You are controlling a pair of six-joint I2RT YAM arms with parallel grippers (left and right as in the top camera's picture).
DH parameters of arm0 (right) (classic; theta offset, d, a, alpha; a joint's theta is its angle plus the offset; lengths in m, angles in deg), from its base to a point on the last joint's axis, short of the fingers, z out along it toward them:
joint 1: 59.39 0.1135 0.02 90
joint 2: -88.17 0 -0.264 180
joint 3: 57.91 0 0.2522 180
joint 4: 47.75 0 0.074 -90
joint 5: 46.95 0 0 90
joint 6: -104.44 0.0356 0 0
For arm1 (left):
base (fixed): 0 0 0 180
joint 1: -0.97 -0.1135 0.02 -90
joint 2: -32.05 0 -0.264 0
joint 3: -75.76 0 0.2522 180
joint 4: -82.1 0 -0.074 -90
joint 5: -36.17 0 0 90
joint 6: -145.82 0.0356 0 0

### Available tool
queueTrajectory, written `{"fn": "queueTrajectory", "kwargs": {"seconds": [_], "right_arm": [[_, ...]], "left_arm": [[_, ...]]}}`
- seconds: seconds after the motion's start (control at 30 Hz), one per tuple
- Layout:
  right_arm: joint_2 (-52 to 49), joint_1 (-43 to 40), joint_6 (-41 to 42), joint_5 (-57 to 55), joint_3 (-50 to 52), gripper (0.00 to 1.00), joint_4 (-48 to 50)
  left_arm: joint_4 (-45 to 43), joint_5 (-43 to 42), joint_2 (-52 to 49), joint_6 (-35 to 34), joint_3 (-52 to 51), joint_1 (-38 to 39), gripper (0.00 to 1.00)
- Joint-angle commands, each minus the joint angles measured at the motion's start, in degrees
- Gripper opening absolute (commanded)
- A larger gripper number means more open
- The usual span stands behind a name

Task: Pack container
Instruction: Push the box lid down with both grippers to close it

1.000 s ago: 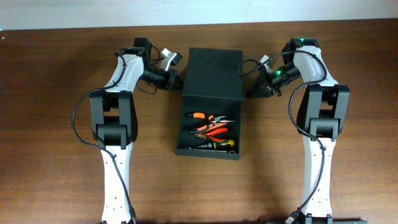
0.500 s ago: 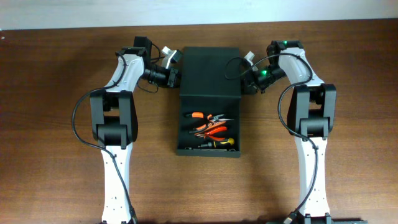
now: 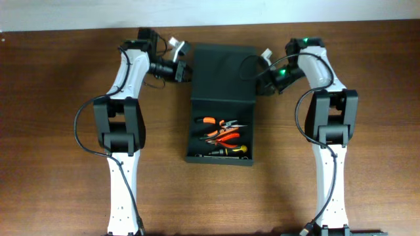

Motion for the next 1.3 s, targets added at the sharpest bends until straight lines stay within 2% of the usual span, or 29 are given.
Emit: {"fn": "queueTrajectory", "kwargs": {"seconds": [0.0,0.2,0.5,0.57,0.8,1.0,1.17,1.27], "right_arm": [[0.48,0.5,-3.48,1.95,-6.75,0.04,-3.5],[0.52,0.68,-4.7,-3.1,-18.25,0.04,-12.76],[6.71,1.51,0.28,-7.34,-18.91,0.04,-12.76],[7.91,1.9,0.5,-7.3,-18.88,0.04,-12.76],[14.12,3.89,4.42,-9.03,-18.88,0.04,-12.76],[19.45,5.62,8.44,-10.12,-18.45,0.04,-12.76],[23.32,7.28,12.11,-17.03,-18.21,0.05,-12.76],[25.05,7.93,12.48,-18.88,-17.44,0.06,-12.76]], "left_arm": [[2.45,-1.4,0.37,0.17,7.37,0.83,0.02],[10.99,0.26,0.37,1.81,15.76,1.38,0.02],[31.91,5.35,0.39,9.68,27.54,2.54,0.02],[31.95,6.38,1.14,6.56,28.89,2.82,0.02],[31.95,10.71,7.08,6.32,29.07,4.48,0.02],[31.95,12.26,12.31,-0.57,29.07,5.55,0.02],[31.95,12.52,16.44,-3.39,29.05,6.49,0.02],[31.95,16.37,18.6,-4.42,29.03,7.41,0.02]]}}
